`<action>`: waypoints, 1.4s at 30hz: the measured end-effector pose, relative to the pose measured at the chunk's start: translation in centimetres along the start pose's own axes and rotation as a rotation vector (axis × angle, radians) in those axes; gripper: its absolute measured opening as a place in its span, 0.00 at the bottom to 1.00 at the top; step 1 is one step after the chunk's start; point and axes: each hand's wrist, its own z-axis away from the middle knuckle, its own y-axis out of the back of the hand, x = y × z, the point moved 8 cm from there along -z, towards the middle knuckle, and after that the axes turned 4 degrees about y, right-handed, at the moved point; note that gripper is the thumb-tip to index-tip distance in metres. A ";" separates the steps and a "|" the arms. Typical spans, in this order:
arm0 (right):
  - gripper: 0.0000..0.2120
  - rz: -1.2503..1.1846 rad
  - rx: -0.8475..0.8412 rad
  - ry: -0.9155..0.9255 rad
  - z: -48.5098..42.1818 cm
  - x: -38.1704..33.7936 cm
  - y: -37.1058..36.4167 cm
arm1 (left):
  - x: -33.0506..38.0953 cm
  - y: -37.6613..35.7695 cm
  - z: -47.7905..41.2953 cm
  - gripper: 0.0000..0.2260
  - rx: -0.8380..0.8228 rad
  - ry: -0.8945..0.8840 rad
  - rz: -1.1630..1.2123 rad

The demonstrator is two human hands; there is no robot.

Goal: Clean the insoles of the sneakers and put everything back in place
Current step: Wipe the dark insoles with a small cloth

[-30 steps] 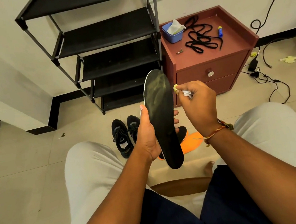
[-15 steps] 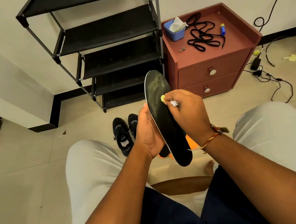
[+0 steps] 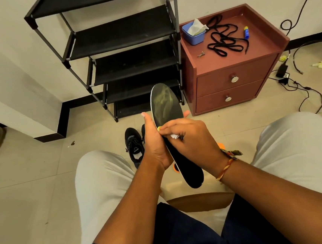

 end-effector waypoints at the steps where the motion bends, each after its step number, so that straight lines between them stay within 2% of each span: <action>1: 0.08 0.002 0.025 0.006 -0.1 0.0 0.3 | -0.1 -0.2 0.1 0.44 -0.008 0.005 -0.009; 6: 0.07 0.098 0.192 -0.001 -1.3 1.0 3.3 | -1.2 -2.1 1.1 0.38 -0.041 0.040 -0.192; 11: 0.06 0.101 0.345 -0.107 -2.2 3.4 6.2 | -2.0 -2.7 1.1 0.35 -0.040 0.017 -0.354; 15: 0.06 0.072 0.297 -0.129 -1.8 3.1 5.5 | -2.2 -2.5 1.2 0.34 -0.025 0.017 -0.363; 20: 0.06 0.004 0.134 -0.042 -0.4 -0.5 2.0 | -0.6 -1.1 0.6 0.38 0.035 -0.003 -0.134; 25: 0.05 -0.018 0.098 -0.032 -0.4 -0.5 1.3 | -0.3 -0.6 0.6 0.40 0.043 -0.007 -0.039; 32: 0.05 0.097 0.296 -0.033 -1.7 1.3 4.7 | -1.5 -2.9 1.5 0.35 -0.029 0.002 -0.300; 36: 0.05 0.107 0.399 -0.127 -2.6 3.6 7.5 | -2.6 -3.4 1.5 0.36 -0.062 0.029 -0.458; 39: 0.04 0.080 0.382 -0.159 -2.5 3.9 7.5 | -2.9 -3.1 1.4 0.34 -0.051 0.048 -0.467; 42: 0.05 0.028 0.276 -0.121 -2.1 2.8 5.4 | -1.9 -2.4 1.1 0.36 -0.012 0.014 -0.402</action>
